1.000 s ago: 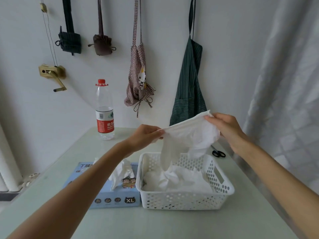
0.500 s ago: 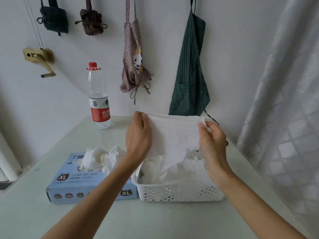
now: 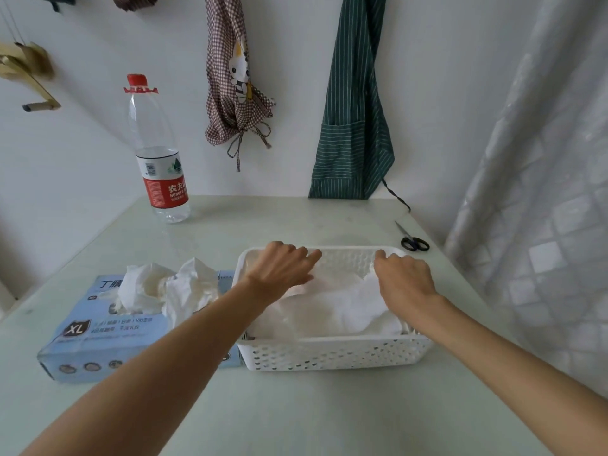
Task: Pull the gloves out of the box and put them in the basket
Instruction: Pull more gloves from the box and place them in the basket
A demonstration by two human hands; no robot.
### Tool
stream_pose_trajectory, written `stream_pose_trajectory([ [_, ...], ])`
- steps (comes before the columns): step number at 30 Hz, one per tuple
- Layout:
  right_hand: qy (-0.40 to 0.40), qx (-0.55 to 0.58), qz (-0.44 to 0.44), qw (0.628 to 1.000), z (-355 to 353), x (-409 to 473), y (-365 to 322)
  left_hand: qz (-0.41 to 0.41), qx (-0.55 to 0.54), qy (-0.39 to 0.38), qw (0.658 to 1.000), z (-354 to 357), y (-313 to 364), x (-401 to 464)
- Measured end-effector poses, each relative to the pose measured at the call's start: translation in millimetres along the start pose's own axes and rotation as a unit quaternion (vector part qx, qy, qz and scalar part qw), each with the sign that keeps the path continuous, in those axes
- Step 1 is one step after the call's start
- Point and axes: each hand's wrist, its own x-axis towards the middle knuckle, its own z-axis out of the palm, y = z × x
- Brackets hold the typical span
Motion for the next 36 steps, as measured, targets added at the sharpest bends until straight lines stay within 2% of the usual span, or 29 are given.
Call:
stream_pose_trajectory([
  [3,0.004,-0.054,-0.038,0.998,13.0,9.4,-1.5,0.009,-0.008,0.021,1.000,8.0,-5.3,-0.5],
  [6,0.017,-0.028,-0.051,0.998,12.0,12.4,2.8,-0.065,-0.137,-0.007,0.988,-0.1,-6.1,-5.3],
  [8,0.033,0.064,-0.062,0.995,3.8,8.5,12.1,-0.118,-0.229,-0.047,0.965,-4.0,-10.3,-13.7],
  [11,-0.043,0.272,-0.147,0.950,-2.7,-3.0,24.0,-0.058,-0.281,-0.105,0.952,-14.4,-20.8,-33.8],
  [13,-0.105,0.321,-0.206,0.918,-2.2,-10.6,23.9,-0.013,-0.261,-0.147,0.954,-20.4,-27.6,-43.4],
  [19,-0.108,0.234,-0.268,0.928,0.1,-13.1,-4.5,0.042,-0.164,-0.217,0.961,-15.2,-19.6,-42.9],
  [25,-0.111,0.237,-0.265,0.928,-4.4,-10.9,-17.4,0.097,-0.096,-0.206,0.969,-16.1,-16.2,-41.4],
  [34,-0.096,0.314,-0.224,0.917,-1.4,-14.7,-21.0,0.080,-0.038,-0.160,0.983,-21.5,-3.2,-36.8],
  [36,-0.100,0.361,-0.204,0.905,-2.6,-13.3,-18.8,0.080,-0.035,-0.154,0.984,-27.2,-2.3,-34.5],
])
